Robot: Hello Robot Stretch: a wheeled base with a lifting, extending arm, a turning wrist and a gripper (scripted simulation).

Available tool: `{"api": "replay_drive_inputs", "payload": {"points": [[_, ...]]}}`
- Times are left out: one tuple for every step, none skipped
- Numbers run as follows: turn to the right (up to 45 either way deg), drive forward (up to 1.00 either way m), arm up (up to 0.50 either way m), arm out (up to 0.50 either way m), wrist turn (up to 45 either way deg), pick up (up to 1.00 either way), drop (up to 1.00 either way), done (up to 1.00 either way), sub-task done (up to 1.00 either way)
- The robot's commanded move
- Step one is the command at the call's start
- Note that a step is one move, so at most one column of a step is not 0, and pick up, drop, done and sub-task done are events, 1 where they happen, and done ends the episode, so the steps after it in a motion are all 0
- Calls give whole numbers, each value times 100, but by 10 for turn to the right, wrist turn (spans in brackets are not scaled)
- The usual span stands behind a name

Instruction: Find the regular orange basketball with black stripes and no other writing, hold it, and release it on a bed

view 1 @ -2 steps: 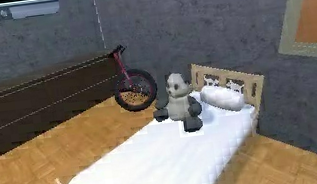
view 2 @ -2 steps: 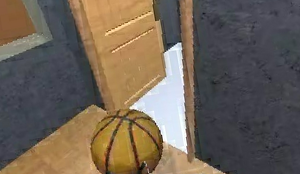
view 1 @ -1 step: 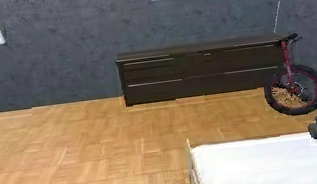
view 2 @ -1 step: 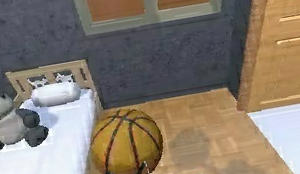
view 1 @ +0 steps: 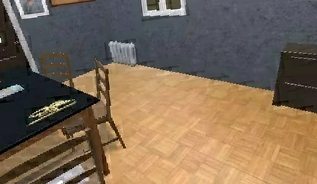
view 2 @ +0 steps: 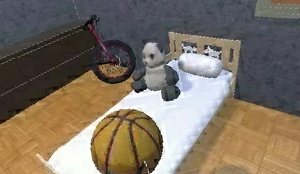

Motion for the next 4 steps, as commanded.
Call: {"api": "replay_drive_inputs", "payload": {"points": [[0, 20, 0, 0, 0, 0, 0, 0, 0], [450, 0, 0, 0, 0, 0, 0, 0, 0], [450, 0, 0, 0, 0, 0, 0, 0, 0], [450, 0, 0, 0, 0, 0, 0, 0, 0]]}}
